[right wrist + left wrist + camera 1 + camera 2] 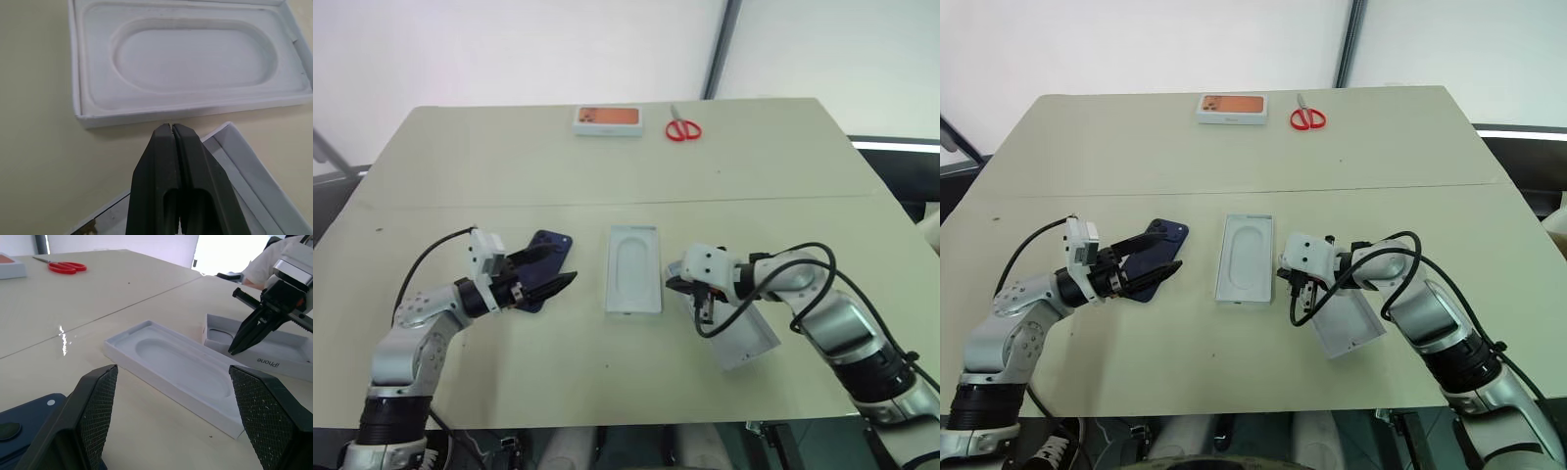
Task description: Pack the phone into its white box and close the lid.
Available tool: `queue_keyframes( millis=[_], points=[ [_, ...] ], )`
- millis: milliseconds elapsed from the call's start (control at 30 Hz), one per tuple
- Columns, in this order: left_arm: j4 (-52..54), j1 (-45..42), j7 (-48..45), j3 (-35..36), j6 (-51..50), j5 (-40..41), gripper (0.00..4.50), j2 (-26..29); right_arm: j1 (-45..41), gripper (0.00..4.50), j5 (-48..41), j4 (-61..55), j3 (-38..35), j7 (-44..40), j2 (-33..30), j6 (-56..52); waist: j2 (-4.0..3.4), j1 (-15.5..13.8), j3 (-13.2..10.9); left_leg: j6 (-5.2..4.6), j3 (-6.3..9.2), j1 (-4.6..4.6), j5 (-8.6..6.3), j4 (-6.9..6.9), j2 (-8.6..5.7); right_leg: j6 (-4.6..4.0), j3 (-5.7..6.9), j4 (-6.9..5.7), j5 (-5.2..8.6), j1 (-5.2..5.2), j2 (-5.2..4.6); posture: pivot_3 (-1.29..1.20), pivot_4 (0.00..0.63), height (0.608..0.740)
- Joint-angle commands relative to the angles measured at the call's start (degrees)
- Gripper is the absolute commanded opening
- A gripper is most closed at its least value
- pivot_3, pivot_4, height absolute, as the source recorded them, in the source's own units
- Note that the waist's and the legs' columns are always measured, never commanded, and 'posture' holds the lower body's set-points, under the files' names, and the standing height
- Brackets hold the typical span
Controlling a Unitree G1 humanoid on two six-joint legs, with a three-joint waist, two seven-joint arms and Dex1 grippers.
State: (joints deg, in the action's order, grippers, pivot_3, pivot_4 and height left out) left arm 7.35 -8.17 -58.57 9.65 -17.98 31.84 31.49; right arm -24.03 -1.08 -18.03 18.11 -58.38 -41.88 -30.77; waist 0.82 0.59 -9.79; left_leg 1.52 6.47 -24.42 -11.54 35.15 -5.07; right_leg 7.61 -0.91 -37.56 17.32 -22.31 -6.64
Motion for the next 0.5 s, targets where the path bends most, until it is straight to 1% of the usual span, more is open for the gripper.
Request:
queue_keyframes(
  millis=[33,167,233,500],
  points=[
    [0.3,-1.5,-0.1,-0.3,1.1,0.1,3.86,0.2,-0.1,0.06,0.5,-0.7,0.3,0.3,-0.2,0.7,0.0,0.0,0.0,0.0,0.0,0.0,0.0,0.01,-0.01,0.0,0.0,0.0,0.0,0.02,-0.02,0.0,0.15,0.74],
    [0.2,-2.0,0.1,-0.3,1.1,0.0,3.86,0.1,-0.8,0.06,3.9,2.3,1.3,1.1,-1.7,4.2,0.0,0.1,0.0,0.0,0.0,0.0,0.0,0.0,-0.01,0.0,0.0,0.0,0.0,0.02,-0.02,0.0,0.15,0.74],
    [0.1,-2.1,0.2,-0.3,1.1,-0.1,3.86,0.0,-1.3,0.06,4.1,3.3,1.1,1.4,-1.4,4.7,0.0,0.1,0.0,0.0,0.0,0.01,0.0,0.01,-0.01,0.0,0.0,0.0,0.0,0.03,-0.01,0.0,0.15,0.74],
    [0.1,-1.9,0.8,-0.4,1.4,-0.4,3.86,-0.1,-1.5,0.06,5.6,6.8,0.1,0.3,-4.8,8.5,0.03,-0.2,0.0,0.0,0.05,0.02,0.0,0.07,-0.04,0.0,0.05,0.0,0.0,0.04,-0.04,0.0,0.15,0.74]
  ],
)
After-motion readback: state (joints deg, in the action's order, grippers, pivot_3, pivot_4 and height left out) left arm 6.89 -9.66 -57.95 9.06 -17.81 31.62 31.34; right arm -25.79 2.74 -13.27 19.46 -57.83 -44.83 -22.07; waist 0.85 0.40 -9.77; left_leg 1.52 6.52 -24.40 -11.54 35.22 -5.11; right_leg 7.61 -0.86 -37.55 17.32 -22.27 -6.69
